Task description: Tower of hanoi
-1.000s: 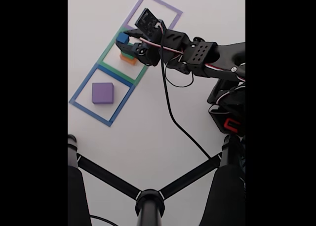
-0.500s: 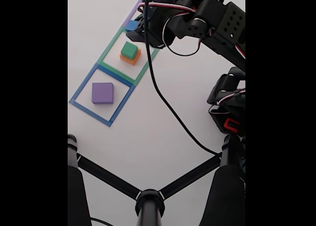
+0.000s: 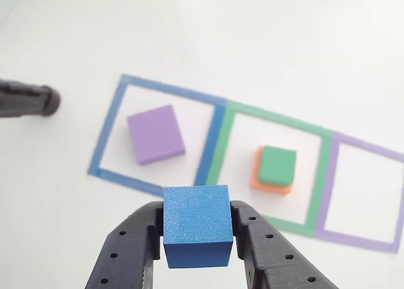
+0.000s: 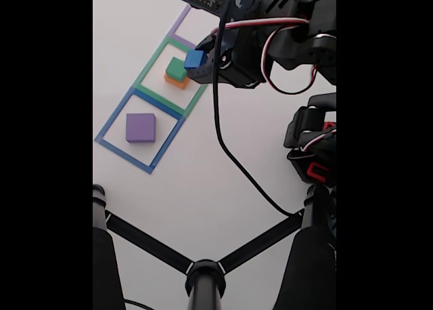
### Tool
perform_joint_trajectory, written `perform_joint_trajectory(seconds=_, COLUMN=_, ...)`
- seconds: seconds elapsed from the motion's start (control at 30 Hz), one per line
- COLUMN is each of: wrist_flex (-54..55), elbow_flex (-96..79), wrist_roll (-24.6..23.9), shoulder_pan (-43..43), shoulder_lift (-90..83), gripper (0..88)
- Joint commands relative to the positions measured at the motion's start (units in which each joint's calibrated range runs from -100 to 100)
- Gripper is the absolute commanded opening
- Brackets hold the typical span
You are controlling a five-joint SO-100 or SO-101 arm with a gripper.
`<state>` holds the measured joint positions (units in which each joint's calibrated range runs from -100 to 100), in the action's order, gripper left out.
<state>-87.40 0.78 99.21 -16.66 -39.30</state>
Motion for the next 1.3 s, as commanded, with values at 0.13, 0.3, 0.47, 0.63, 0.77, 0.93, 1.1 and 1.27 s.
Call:
perform_joint_trajectory(seconds=0.13, wrist_flex=3.0, elbow_flex=-3.1, wrist_roll=0.8, shoulder_pan=-4.0, shoulder_lift=-2.8, gripper=4.2)
perform_joint_trajectory(seconds=0.3, wrist_flex=15.2, elbow_flex=-19.6, wrist_roll=0.8, shoulder_pan=-4.5, shoulder_lift=-5.7, gripper=4.5)
perform_joint_trajectory(seconds=0.47, wrist_flex=32.1, elbow_flex=-39.8, wrist_roll=0.8, shoulder_pan=-4.7, shoulder_lift=-9.9, gripper=4.8)
perform_joint_trajectory(seconds=0.63, wrist_flex=56.4, elbow_flex=-60.3, wrist_roll=0.8, shoulder_pan=-4.0, shoulder_lift=-10.1, gripper=4.9)
perform_joint_trajectory(seconds=0.77, wrist_flex=73.8, elbow_flex=-70.4, wrist_roll=0.8, shoulder_pan=-3.9, shoulder_lift=-6.0, gripper=4.9)
perform_joint_trajectory(seconds=0.93, wrist_flex=87.4, elbow_flex=-74.1, wrist_roll=0.8, shoulder_pan=-4.6, shoulder_lift=1.6, gripper=5.0)
perform_joint_trajectory(seconds=1.1, wrist_flex=97.8, elbow_flex=-73.7, wrist_roll=0.8, shoulder_pan=-5.0, shoulder_lift=10.5, gripper=5.1)
perform_joint_trajectory(seconds=1.27, wrist_flex=105.9, elbow_flex=-69.1, wrist_roll=0.8, shoulder_pan=-5.3, shoulder_lift=21.7, gripper=5.1)
